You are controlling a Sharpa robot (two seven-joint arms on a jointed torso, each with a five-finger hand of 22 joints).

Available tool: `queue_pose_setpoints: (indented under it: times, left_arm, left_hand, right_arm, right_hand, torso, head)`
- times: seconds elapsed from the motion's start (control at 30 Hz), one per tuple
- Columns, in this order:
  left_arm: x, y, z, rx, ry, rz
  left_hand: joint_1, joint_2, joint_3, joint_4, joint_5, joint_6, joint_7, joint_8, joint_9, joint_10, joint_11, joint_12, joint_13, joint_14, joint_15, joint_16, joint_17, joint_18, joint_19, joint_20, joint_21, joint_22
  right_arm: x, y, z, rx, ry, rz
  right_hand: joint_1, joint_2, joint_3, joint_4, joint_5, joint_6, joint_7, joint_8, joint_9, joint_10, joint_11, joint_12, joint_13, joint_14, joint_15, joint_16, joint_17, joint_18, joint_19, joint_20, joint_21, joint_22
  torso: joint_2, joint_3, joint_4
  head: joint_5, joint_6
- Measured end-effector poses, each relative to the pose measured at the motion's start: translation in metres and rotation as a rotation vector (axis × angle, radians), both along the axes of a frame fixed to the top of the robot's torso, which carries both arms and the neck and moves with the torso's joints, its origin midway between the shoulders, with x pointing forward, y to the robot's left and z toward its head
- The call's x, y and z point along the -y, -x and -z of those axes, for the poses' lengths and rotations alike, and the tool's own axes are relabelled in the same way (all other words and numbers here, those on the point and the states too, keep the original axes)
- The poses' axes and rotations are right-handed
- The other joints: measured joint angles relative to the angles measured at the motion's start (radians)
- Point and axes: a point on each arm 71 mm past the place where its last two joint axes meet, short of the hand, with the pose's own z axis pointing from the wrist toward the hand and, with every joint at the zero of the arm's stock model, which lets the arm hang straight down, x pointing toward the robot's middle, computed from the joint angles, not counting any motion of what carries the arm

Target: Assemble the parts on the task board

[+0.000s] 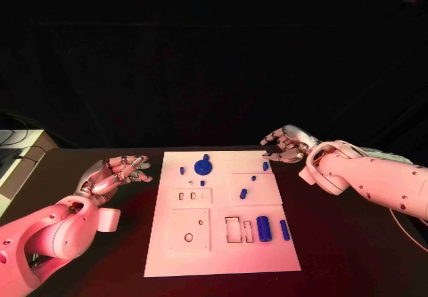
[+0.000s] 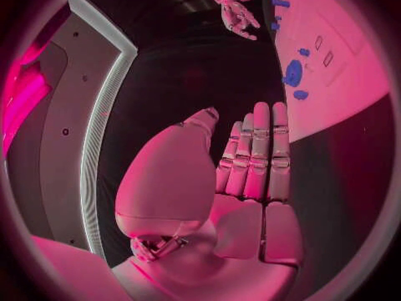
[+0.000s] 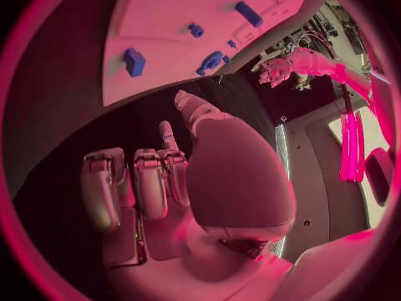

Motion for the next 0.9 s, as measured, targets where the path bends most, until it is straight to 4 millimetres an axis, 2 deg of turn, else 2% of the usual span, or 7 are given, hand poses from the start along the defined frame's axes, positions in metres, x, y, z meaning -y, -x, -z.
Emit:
queue_pose_setpoints:
  times: [0.13,0.37,0.63,0.9]
  left_arm:
    - [0.0,0.001,0.002,-0.004,0.0,0.001]
    - [0.0,0.001,0.004,-0.007,0.0,0.0]
    - [0.0,0.001,0.004,-0.009,0.0,-0.001]
    - [-0.001,0.001,0.005,-0.009,-0.001,-0.002]
  left_hand:
    - [0.0,0.0,0.0,0.0,0.0,0.0,0.0,0.0,0.0,0.002,-0.002,0.0,0.0,0.0,0.0,0.004,0.0,0.0,0.0,0.0,0.0,0.0]
    - [0.0,0.0,0.0,0.0,0.0,0.0,0.0,0.0,0.0,0.004,-0.004,0.0,0.0,0.0,0.0,0.004,0.0,0.0,0.0,0.0,0.0,0.0]
    - [0.0,0.0,0.0,0.0,0.0,0.0,0.0,0.0,0.0,0.004,-0.004,0.0,0.0,0.0,0.0,0.004,0.0,0.0,0.0,0.0,0.0,0.001]
    - [0.0,0.0,0.0,0.0,0.0,0.0,0.0,0.0,0.0,0.004,-0.004,0.0,0.0,0.0,0.0,0.004,0.0,0.0,0.0,0.0,0.0,0.001]
  right_arm:
    - [0.009,0.0,0.006,-0.027,0.005,-0.003]
    - [0.02,-0.002,0.018,-0.064,0.025,0.006]
    - [0.022,-0.004,0.024,-0.08,0.047,0.007]
    - [0.022,-0.004,0.032,-0.104,0.068,0.002]
  right_hand:
    - [0.0,0.0,0.0,0.0,0.006,0.0,0.0,0.0,0.0,0.0,0.0,0.0,0.0,0.0,0.0,0.0,0.0,0.0,0.0,0.0,0.0,0.0]
    - [0.0,0.0,0.0,0.0,0.006,0.0,0.0,0.0,-0.001,0.0,0.0,0.0,0.0,0.0,0.0,0.0,0.0,0.0,0.0,0.0,0.0,0.0]
    - [0.0,0.0,-0.003,-0.003,0.009,-0.003,0.003,-0.005,-0.002,0.0,0.0,0.0,0.0,0.0,0.0,0.0,0.0,0.0,0.0,0.0,0.0,0.0]
    - [0.0,0.0,-0.003,-0.003,0.009,-0.007,0.007,-0.005,-0.002,0.0,0.0,0.0,0.0,0.0,0.0,0.0,0.0,0.0,0.0,0.0,0.0,0.001]
  torso:
    - [0.0,0.0014,-0.0002]
    - [0.0,0.0004,0.0005]
    - [0.001,-0.0016,0.0014]
    - [0.001,-0.0016,-0.0001]
  head:
    - [-0.001,-0.001]
    - [-0.002,-0.004]
    - [-0.002,-0.008]
    - [0.0,-0.013]
